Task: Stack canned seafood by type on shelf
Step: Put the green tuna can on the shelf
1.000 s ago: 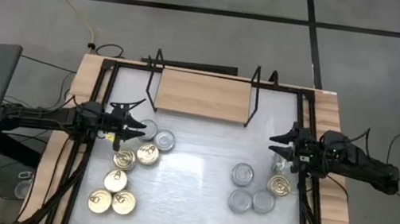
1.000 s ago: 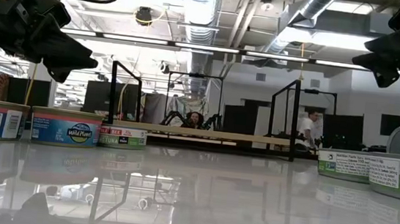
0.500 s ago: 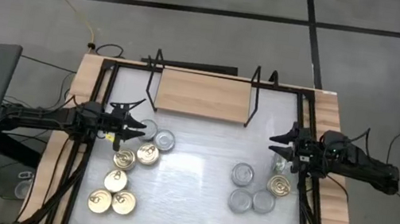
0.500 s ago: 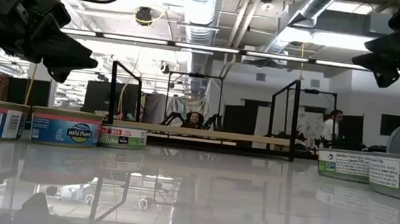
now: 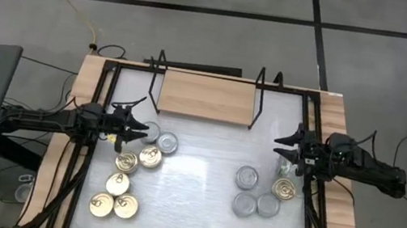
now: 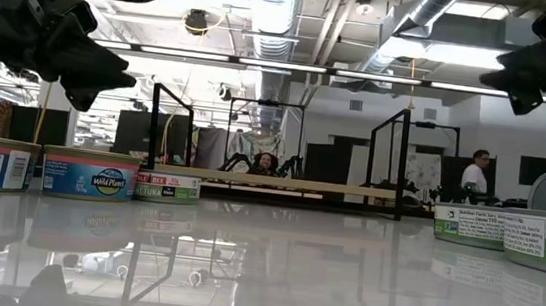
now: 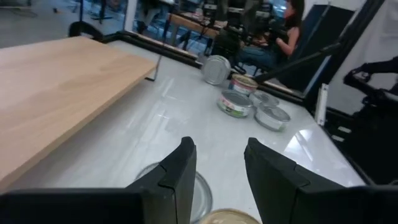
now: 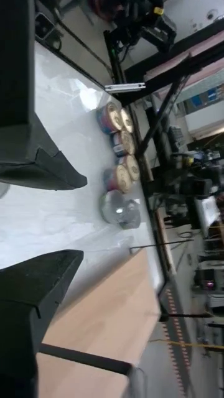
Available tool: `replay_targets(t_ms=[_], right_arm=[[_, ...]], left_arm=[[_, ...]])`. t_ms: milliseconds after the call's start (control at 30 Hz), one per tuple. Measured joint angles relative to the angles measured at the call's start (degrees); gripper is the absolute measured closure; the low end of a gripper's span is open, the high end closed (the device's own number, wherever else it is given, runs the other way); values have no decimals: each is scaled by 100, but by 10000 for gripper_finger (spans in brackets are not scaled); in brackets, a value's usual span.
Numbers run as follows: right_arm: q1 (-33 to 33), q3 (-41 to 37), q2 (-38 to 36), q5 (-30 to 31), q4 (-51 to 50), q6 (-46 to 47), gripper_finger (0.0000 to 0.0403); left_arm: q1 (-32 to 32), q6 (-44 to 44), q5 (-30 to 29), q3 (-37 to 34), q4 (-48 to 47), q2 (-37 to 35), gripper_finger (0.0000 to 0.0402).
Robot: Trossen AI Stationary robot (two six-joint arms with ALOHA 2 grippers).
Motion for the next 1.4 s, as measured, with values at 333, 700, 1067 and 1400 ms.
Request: replay_targets(t_ms=[333, 700, 1067, 1400], right_arm=[[11, -225, 0, 7, 1275, 2333, 210], [-146, -225, 0, 74, 1303, 3028, 210], [-450, -230, 66, 975, 1441, 2175, 210], [-17, -117, 715, 754, 2177, 940, 210]], left_arm=[[-1, -56, -306, -1, -161, 2, 273], [-1, -648, -96, 1, -166, -1, 273], [-1, -114, 1334, -1, 2, 2, 275], [-5, 326, 1810, -2, 785, -1, 276]])
